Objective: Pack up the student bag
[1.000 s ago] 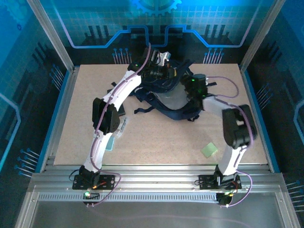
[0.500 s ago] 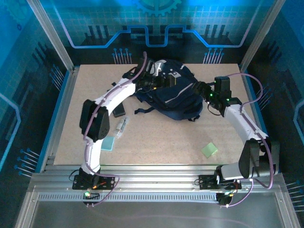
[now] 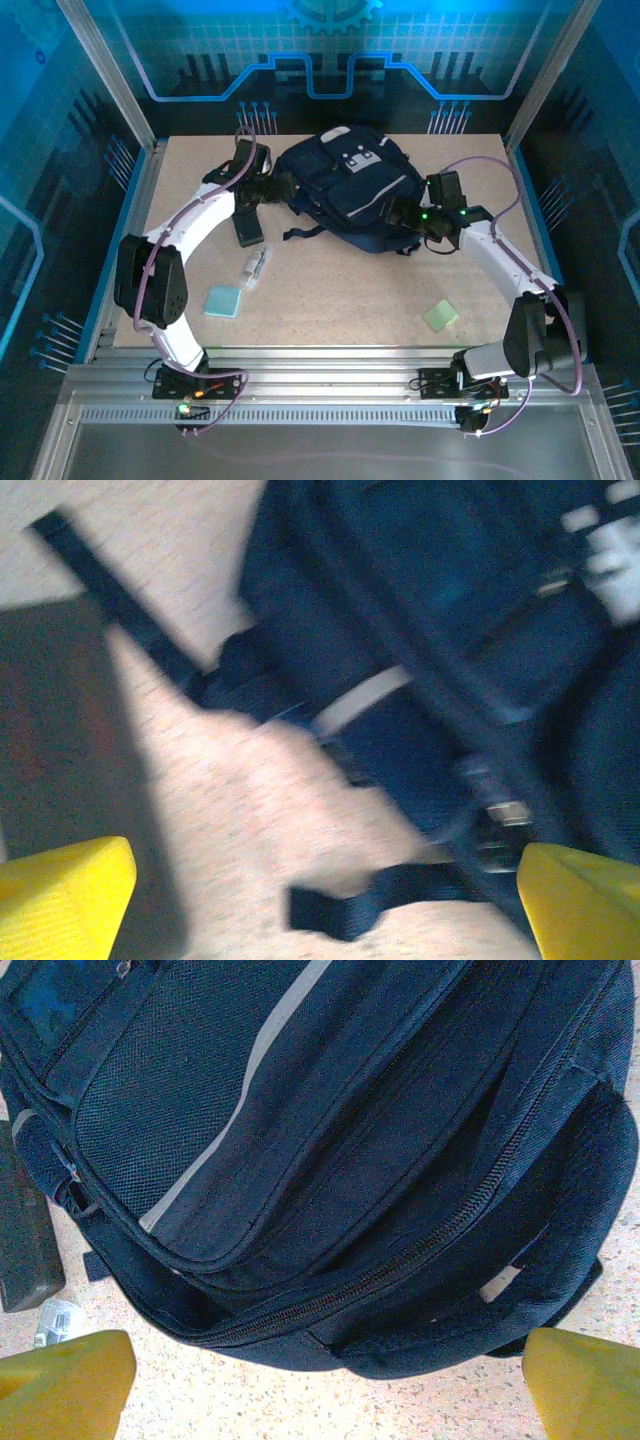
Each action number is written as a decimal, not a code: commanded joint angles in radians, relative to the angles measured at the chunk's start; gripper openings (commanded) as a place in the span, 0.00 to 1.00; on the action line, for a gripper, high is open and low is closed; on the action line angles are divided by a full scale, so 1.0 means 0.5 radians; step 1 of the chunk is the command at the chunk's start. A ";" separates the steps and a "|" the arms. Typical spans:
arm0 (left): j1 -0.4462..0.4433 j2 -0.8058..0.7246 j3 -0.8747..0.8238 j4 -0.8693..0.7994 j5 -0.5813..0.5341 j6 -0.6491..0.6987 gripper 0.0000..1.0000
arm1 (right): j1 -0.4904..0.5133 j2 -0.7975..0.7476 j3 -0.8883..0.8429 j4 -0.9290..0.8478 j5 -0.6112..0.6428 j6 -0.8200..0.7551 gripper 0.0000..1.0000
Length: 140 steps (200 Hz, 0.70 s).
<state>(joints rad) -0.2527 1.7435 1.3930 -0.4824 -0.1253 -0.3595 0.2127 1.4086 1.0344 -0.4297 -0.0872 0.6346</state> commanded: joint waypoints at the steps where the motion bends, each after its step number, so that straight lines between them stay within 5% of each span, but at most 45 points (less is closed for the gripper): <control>1: 0.097 0.042 -0.085 -0.083 -0.210 0.028 0.99 | 0.042 0.032 -0.028 0.038 -0.007 -0.021 1.00; 49: 0.243 0.192 -0.179 -0.011 -0.244 -0.052 0.99 | 0.094 0.067 -0.035 0.059 0.015 0.011 1.00; 140: 0.320 0.669 0.227 -0.144 -0.061 -0.073 0.97 | 0.116 -0.010 -0.099 0.094 0.052 0.029 1.00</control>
<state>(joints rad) -0.1116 2.0193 1.4414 -0.5133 -0.2024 -0.3729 0.2550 1.4307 1.0046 -0.3985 -0.0788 0.6384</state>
